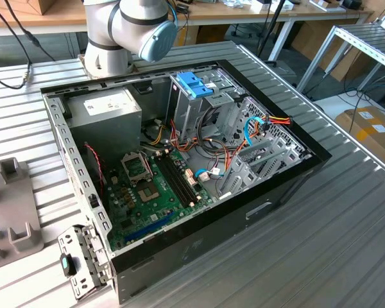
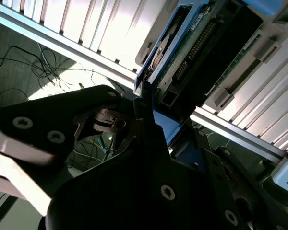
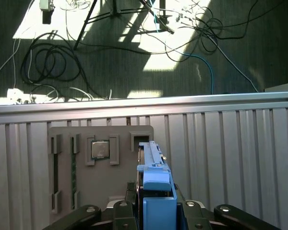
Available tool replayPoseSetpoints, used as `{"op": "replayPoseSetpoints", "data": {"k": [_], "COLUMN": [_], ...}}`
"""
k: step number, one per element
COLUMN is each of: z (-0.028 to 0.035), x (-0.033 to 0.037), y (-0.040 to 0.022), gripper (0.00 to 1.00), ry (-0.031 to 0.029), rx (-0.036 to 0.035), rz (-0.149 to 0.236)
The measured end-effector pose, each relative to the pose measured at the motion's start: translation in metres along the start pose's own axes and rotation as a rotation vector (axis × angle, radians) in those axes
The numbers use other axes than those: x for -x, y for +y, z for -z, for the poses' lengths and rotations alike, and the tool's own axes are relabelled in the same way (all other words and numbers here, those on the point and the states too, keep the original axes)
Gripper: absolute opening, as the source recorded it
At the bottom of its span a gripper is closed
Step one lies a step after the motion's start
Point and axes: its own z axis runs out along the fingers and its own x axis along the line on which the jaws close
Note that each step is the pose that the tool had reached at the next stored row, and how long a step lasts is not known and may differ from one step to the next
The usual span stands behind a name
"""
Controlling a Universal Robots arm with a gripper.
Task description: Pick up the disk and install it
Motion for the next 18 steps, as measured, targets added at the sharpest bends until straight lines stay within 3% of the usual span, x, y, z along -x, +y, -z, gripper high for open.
{"op": "replayPoseSetpoints", "data": {"k": [18], "z": [0.0086], "x": [0.0007], "y": [0.0004], "gripper": [0.37], "ry": [-0.0015], "rx": [0.0000], "rz": [0.000]}}
